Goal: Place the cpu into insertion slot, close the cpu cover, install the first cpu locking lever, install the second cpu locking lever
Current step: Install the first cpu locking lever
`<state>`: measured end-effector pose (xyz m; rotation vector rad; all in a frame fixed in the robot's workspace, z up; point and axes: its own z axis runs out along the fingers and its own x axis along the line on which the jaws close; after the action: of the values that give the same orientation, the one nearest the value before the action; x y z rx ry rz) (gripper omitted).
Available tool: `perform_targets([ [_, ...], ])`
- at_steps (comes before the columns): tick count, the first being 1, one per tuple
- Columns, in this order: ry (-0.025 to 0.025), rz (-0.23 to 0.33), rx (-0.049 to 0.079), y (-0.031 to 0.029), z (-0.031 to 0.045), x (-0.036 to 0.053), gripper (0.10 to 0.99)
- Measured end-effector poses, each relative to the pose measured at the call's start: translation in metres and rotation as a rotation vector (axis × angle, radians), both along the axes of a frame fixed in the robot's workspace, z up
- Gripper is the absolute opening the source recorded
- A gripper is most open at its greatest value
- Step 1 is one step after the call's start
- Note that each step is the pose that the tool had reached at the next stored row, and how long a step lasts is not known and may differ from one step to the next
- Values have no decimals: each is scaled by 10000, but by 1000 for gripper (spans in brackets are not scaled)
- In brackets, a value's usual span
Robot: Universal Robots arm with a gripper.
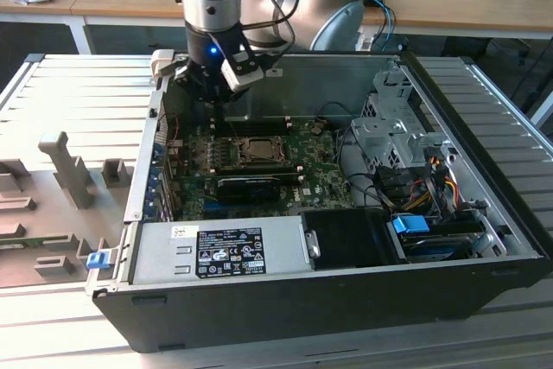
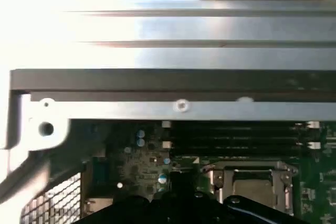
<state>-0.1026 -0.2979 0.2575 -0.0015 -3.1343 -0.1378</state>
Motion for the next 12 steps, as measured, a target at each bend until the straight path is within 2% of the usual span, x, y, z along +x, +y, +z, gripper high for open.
perform_targets([
  [2, 0, 4, -1, 1, -1, 73, 106],
  [3, 1, 3, -1, 1, -2, 149, 106],
  [9, 1, 5, -1, 2, -6, 421, 106],
  [10, -1, 6, 19, 2, -8, 501, 106],
  [11, 1, 7, 67, 1, -8, 523, 106],
  [12, 0, 7, 194, 2, -10, 540, 106],
])
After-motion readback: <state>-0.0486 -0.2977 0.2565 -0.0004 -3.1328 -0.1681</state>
